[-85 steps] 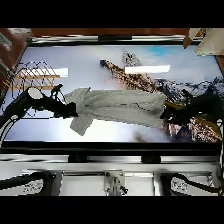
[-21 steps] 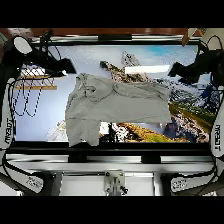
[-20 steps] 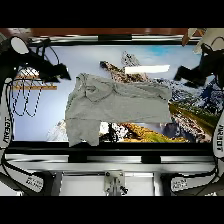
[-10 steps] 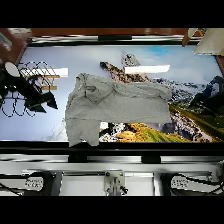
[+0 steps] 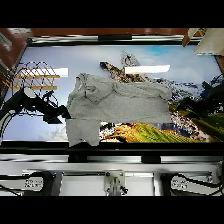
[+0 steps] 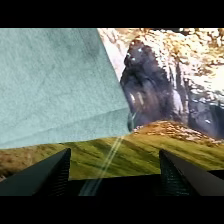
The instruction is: Fold the shirts.
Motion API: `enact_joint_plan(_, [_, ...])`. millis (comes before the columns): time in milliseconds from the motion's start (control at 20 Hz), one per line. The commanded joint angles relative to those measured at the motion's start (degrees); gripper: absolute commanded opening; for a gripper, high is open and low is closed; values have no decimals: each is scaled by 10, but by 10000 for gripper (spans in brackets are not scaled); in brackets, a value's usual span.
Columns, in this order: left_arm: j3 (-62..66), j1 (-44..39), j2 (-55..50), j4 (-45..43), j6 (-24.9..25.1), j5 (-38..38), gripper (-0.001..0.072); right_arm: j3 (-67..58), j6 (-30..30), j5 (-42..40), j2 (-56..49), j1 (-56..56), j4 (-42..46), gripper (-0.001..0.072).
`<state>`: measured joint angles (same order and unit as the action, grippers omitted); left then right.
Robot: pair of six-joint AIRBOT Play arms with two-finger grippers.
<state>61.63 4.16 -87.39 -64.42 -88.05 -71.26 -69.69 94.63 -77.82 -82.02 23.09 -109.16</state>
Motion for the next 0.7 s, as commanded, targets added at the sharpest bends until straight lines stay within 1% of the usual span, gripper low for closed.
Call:
enact_joint_plan(0, [-12,-4,-9,14,17,34,665,5,0,13,0,-6,-3,635])
enact_joint_plan(150, [-11,-22,-21,15,18,55,658,5,-11,9,0,-6,-3,635])
enact_joint_plan(200, [-11,-31,-25,15,14,62,572,6,-11,7,0,-6,-3,635])
enact_joint_plan(300, [-8,-38,-28,15,12,66,271,19,-8,0,0,-6,-2,637])
enact_joint_plan(350, [-2,-37,-27,15,12,63,160,33,-6,1,0,-6,-2,663])
enact_joint_plan(400, [6,-34,-25,15,13,61,108,46,-4,1,-3,-6,-2,663])
enact_joint_plan(450, [15,-31,-21,15,13,58,31,58,-1,2,-11,-6,-3,663])
enact_joint_plan(550, [34,-29,-12,15,15,50,34,67,2,12,-31,-6,-13,663])
enact_joint_plan(650, [47,-29,-2,15,19,35,34,67,2,34,-49,-6,-43,662])
